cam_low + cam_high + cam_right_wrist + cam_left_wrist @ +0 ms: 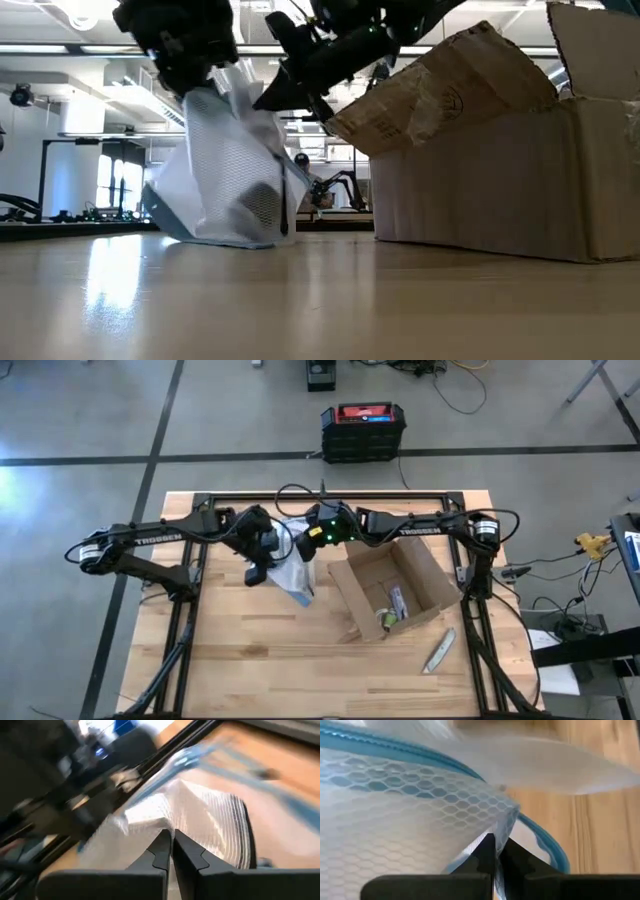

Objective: Pack items into zip bag
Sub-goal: Put the black transparent zip bag into the blue transparent zip bag

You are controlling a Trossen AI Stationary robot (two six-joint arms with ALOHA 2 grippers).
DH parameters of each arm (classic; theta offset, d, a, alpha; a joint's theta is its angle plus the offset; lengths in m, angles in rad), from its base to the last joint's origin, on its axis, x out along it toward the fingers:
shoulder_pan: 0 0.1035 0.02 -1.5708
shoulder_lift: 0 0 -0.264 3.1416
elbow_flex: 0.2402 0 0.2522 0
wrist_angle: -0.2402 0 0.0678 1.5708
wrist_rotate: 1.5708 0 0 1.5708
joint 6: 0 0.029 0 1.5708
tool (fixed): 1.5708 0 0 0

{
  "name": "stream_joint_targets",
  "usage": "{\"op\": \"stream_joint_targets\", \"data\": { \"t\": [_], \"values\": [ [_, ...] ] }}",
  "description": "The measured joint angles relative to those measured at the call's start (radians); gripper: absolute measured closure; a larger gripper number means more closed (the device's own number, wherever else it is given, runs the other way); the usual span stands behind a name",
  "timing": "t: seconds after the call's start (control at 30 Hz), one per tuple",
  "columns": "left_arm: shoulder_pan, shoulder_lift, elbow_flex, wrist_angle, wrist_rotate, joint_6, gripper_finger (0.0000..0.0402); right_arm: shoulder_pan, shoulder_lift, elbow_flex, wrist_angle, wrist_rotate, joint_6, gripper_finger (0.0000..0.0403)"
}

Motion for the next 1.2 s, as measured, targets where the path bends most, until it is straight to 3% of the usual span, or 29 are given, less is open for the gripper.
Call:
{"op": "stream_joint_targets", "data": {
  "t": [0.3, 0.43, 0.6, 0.9, 1.03, 1.2],
  "values": [
    [0.0, -0.072, -0.011, -0.001, -0.107, 0.018, 0.0401, 0.004, -0.079, 0.0, -0.076, 0.236, 0.069, 0.0403],
    [0.0, -0.076, -0.042, 0.053, -0.11, 0.017, 0.0401, 0.007, -0.11, 0.0, -0.079, 0.354, 0.089, 0.0403],
    [0.0, -0.074, -0.06, 0.101, -0.112, 0.007, 0.0401, 0.014, -0.112, 0.0, -0.089, 0.406, 0.094, 0.0403],
    [0.0, -0.108, -0.06, 0.105, -0.11, -0.017, 0.0401, 0.026, -0.11, 0.0, -0.128, 0.691, 0.063, 0.0403],
    [0.0, -0.151, -0.06, 0.109, -0.125, -0.035, 0.0401, 0.017, -0.109, 0.0, -0.134, 0.709, 0.062, 0.0403],
    [0.0, -0.184, -0.06, 0.126, -0.227, -0.048, 0.0401, 0.013, -0.108, 0.0, -0.133, 0.726, 0.061, 0.0403]
  ]
}}
